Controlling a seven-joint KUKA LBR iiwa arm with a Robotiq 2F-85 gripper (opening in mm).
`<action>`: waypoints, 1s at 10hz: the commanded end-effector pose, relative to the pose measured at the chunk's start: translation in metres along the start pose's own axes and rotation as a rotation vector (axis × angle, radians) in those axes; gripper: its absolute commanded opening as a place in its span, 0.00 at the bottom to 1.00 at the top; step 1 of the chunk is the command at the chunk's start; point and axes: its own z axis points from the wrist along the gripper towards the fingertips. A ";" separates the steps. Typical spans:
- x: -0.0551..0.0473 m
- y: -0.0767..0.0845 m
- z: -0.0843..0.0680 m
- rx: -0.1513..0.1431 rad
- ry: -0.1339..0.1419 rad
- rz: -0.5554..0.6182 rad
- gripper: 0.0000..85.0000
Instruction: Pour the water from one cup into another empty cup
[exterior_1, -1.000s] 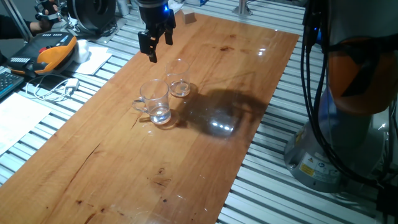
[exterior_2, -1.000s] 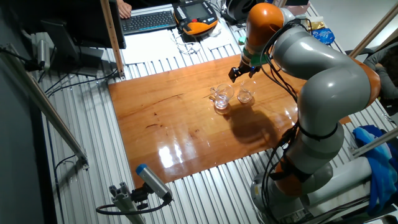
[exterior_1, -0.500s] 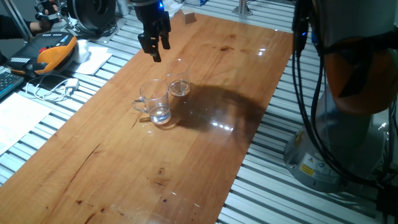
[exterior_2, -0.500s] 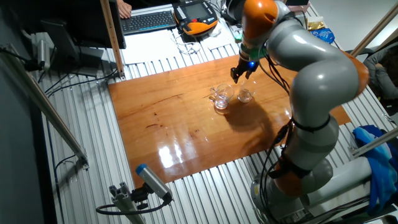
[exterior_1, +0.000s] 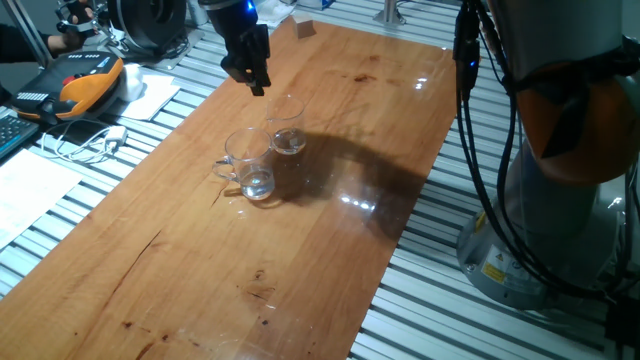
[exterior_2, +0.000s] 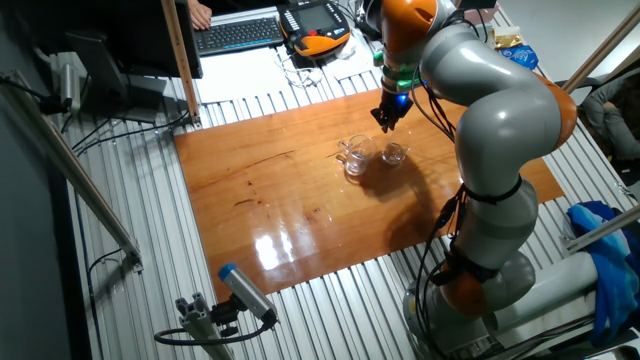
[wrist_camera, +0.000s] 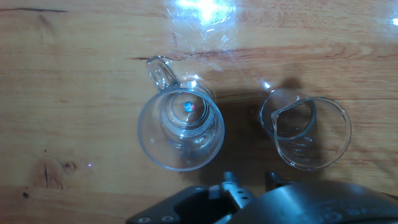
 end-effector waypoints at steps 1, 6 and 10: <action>0.000 0.000 0.000 0.000 0.000 0.001 0.00; 0.000 0.000 0.000 0.000 -0.002 0.009 0.00; 0.000 0.000 0.000 0.002 -0.001 0.018 0.00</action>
